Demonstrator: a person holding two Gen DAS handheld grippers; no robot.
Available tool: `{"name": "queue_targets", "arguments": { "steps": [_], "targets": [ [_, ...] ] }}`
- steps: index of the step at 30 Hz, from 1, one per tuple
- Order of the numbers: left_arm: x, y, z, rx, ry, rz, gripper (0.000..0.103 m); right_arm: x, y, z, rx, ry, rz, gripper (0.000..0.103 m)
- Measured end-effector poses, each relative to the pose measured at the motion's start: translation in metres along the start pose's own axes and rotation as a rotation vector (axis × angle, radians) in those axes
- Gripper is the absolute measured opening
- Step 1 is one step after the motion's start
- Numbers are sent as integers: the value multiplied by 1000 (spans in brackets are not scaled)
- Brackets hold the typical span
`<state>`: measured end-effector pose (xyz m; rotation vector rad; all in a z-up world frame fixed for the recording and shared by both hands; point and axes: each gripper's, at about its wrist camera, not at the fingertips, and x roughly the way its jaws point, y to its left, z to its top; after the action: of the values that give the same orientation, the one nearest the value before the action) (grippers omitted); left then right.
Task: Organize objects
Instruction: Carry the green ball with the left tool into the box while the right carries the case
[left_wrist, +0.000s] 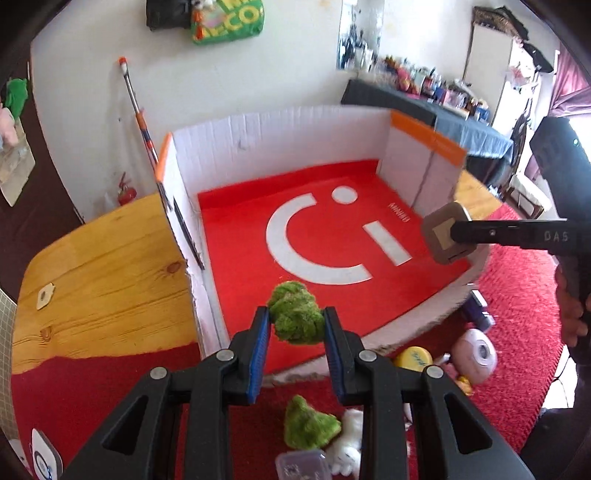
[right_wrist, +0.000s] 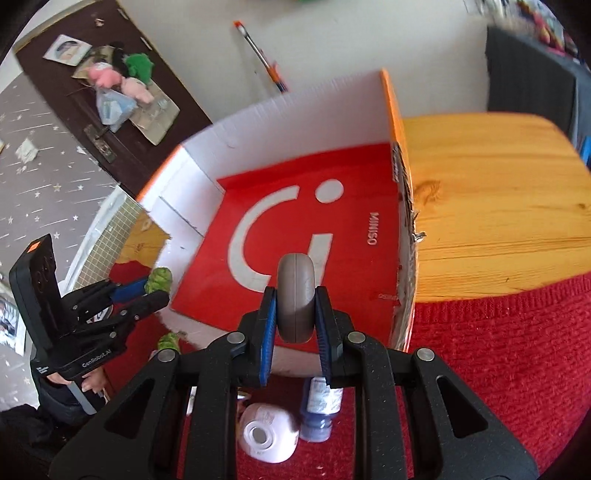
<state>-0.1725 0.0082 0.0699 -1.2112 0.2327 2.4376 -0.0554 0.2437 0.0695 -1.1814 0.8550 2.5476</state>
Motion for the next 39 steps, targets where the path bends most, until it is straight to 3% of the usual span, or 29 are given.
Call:
{"name": "queue_targets", "arguments": {
  "steps": [4, 10, 20, 39],
  "targets": [
    [19, 7, 2, 6, 66, -3, 30, 17, -9, 7, 24, 93, -20, 19],
    [31, 7, 0, 38, 110, 3, 30, 24, -8, 14, 14, 162, -50, 19],
    [36, 4, 3, 86, 142, 32, 31, 28, -4, 18, 0, 205, -121, 20],
    [39, 4, 6, 96, 153, 38, 36, 28, -4, 21, -12, 243, -180, 24]
  ]
}}
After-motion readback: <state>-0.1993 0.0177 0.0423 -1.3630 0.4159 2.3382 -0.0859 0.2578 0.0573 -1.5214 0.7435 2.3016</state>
